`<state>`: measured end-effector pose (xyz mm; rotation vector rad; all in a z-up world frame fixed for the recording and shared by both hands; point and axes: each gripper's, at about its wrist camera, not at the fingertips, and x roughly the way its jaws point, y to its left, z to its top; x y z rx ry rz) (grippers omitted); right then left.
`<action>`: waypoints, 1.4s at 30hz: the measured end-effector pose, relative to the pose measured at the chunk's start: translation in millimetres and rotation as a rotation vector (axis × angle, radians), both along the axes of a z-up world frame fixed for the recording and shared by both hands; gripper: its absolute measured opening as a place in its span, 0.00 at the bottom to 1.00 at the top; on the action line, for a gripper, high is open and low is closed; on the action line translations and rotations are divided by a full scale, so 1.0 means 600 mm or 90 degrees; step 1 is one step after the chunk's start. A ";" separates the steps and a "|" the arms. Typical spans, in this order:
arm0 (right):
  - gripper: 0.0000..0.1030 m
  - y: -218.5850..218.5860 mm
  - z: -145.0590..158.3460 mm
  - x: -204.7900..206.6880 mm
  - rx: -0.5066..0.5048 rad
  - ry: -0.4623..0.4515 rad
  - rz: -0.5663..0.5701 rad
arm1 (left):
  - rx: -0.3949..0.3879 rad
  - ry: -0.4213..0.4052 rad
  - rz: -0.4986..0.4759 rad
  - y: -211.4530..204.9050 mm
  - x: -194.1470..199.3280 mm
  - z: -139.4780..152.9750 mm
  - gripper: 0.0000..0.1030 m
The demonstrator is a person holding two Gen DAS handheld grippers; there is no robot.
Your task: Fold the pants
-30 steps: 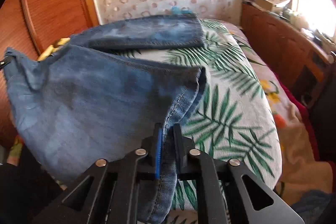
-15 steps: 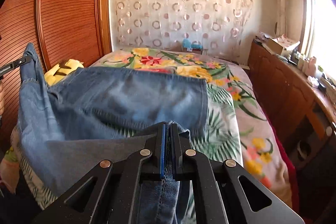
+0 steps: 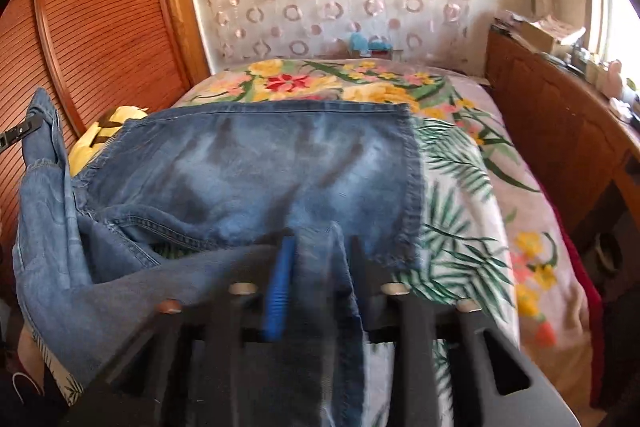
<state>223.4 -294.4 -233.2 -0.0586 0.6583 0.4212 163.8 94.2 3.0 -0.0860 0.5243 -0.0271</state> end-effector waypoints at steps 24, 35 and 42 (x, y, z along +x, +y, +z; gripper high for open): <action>0.07 -0.038 0.076 -0.096 0.043 0.078 0.032 | -0.017 -0.050 0.009 0.022 0.033 0.038 0.12; 0.06 -0.027 0.248 -0.004 0.016 -0.066 0.012 | -0.013 -0.048 0.073 0.078 0.112 0.027 0.12; 0.23 0.030 0.165 0.083 0.006 0.006 -0.014 | -0.043 0.011 0.082 0.101 0.148 -0.054 0.12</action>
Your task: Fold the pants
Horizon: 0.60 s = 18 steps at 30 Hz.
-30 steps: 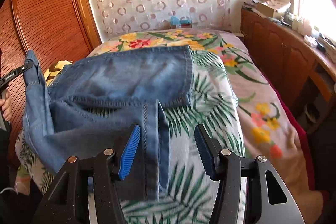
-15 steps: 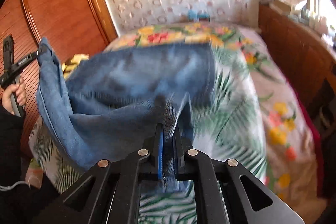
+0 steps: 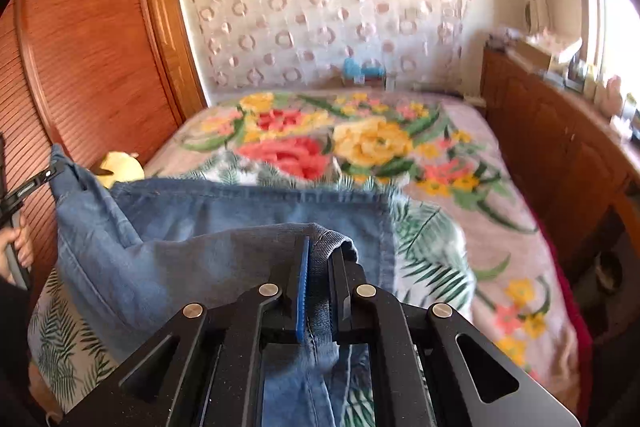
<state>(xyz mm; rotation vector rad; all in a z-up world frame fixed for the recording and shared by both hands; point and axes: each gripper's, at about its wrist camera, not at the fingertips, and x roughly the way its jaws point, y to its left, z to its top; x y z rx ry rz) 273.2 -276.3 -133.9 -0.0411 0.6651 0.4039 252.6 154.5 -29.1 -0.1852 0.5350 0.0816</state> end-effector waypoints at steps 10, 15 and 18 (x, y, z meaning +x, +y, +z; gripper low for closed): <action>0.55 -0.025 0.041 -0.039 0.036 -0.007 -0.059 | -0.012 0.003 -0.015 -0.001 -0.005 -0.014 0.12; 0.55 -0.034 0.001 -0.093 0.016 0.010 -0.058 | -0.012 0.000 -0.022 -0.006 -0.007 -0.010 0.12; 0.55 -0.032 -0.017 -0.113 -0.016 0.033 -0.044 | -0.012 -0.001 -0.024 -0.006 -0.006 -0.008 0.12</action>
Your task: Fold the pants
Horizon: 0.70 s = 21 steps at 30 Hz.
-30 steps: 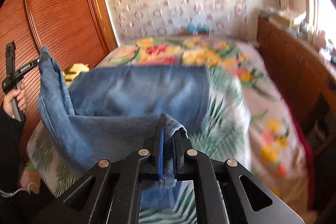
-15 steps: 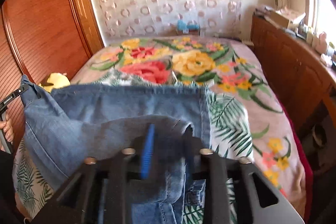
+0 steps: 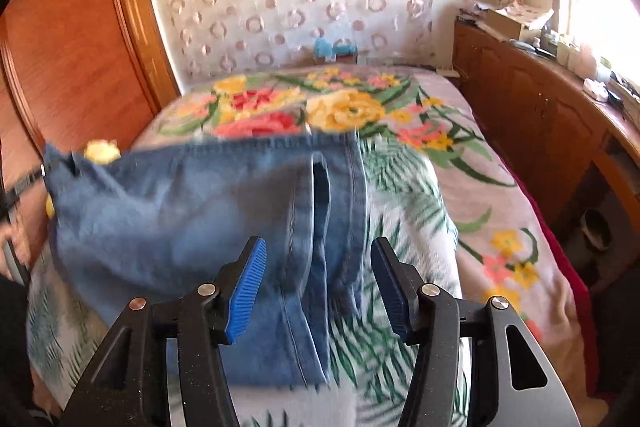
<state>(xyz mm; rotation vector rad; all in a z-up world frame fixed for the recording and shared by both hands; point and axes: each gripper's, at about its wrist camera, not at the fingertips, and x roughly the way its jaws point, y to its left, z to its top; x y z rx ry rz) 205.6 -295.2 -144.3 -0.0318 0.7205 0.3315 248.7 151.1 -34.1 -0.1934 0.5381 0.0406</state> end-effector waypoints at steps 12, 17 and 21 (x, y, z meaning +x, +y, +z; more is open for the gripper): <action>0.55 0.022 -0.014 0.037 0.018 0.034 0.070 | 0.001 0.002 0.000 0.000 -0.001 0.001 0.12; 0.55 0.016 -0.039 0.075 0.038 0.048 0.095 | 0.003 0.004 0.000 0.000 -0.003 0.000 0.12; 0.42 0.001 -0.053 0.102 0.067 0.043 0.106 | 0.002 0.004 0.000 0.000 -0.003 0.001 0.12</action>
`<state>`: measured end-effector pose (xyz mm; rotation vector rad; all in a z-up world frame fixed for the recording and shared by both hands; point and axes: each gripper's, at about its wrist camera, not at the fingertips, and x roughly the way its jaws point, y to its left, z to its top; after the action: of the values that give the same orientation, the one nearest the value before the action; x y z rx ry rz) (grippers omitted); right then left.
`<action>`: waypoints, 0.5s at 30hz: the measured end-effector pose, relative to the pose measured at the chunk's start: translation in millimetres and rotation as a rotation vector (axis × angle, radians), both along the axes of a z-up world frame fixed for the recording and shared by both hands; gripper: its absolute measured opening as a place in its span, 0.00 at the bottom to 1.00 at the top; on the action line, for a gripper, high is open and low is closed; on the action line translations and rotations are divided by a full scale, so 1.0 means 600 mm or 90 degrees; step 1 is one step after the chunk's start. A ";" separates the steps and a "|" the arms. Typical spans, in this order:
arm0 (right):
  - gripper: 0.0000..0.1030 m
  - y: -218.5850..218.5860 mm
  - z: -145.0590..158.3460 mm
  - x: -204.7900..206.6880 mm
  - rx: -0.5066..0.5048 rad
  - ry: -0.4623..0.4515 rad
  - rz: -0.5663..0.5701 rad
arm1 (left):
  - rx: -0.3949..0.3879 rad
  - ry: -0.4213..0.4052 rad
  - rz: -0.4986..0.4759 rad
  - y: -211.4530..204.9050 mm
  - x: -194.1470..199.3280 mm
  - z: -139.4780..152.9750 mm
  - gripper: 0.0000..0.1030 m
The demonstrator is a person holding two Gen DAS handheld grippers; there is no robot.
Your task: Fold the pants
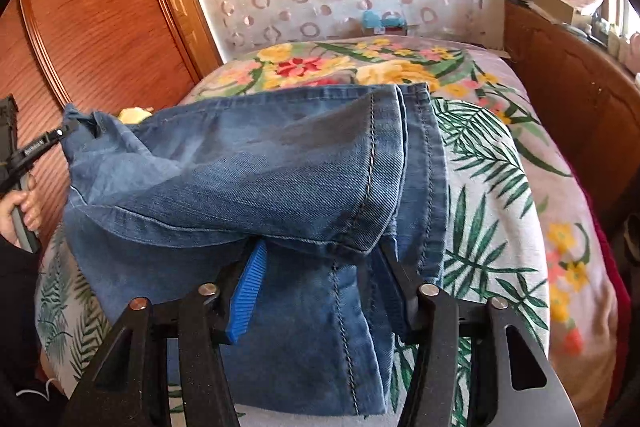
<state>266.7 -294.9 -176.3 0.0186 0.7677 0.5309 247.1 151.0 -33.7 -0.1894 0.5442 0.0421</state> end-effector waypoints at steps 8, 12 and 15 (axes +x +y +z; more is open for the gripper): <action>0.06 -0.027 0.011 -0.019 0.019 -0.037 0.008 | 0.001 0.000 0.000 -0.001 0.001 0.001 0.12; 0.04 -0.040 0.026 -0.035 0.025 -0.066 0.006 | 0.001 -0.005 0.003 0.000 -0.001 0.003 0.12; 0.04 -0.045 0.040 -0.047 0.021 -0.093 -0.002 | -0.003 -0.021 0.010 0.010 -0.008 0.011 0.12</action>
<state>238.5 -321.6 -152.3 0.0109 0.6167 0.5353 242.3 157.0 -27.0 -0.1991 0.5102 0.0526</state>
